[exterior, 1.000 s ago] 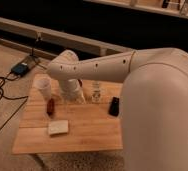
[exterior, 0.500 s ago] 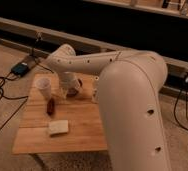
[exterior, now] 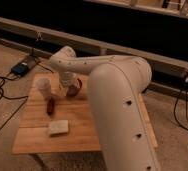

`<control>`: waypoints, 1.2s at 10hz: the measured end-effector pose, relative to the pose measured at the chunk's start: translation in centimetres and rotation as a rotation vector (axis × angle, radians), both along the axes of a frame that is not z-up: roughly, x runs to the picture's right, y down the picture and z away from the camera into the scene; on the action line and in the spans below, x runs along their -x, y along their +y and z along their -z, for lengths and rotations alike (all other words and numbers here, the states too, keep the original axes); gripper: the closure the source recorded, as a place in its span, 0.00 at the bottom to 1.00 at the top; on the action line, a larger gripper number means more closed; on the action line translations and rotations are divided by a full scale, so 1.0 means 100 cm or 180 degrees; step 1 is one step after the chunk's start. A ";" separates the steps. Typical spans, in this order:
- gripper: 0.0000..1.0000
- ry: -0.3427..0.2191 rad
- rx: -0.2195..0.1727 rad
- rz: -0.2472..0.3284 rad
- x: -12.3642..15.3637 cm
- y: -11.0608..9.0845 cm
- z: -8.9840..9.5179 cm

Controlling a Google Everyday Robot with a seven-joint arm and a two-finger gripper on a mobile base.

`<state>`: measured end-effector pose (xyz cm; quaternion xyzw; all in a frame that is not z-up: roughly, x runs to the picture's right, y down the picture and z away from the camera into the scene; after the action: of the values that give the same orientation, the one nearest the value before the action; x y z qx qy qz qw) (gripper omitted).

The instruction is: Pick up the ceramic bowl

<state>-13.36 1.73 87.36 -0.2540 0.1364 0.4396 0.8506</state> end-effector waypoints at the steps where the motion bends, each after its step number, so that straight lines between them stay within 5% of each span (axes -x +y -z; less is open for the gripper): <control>1: 0.35 -0.0056 0.0004 0.0133 0.009 0.004 -0.007; 5: 0.35 -0.0106 -0.0028 0.0499 0.019 0.007 -0.034; 8: 0.35 -0.0132 -0.0054 0.0576 0.020 0.001 -0.055; 12: 0.39 -0.0238 0.0057 0.0622 0.027 0.012 -0.078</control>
<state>-16.04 2.91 95.17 -0.2633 0.1326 0.3435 0.8917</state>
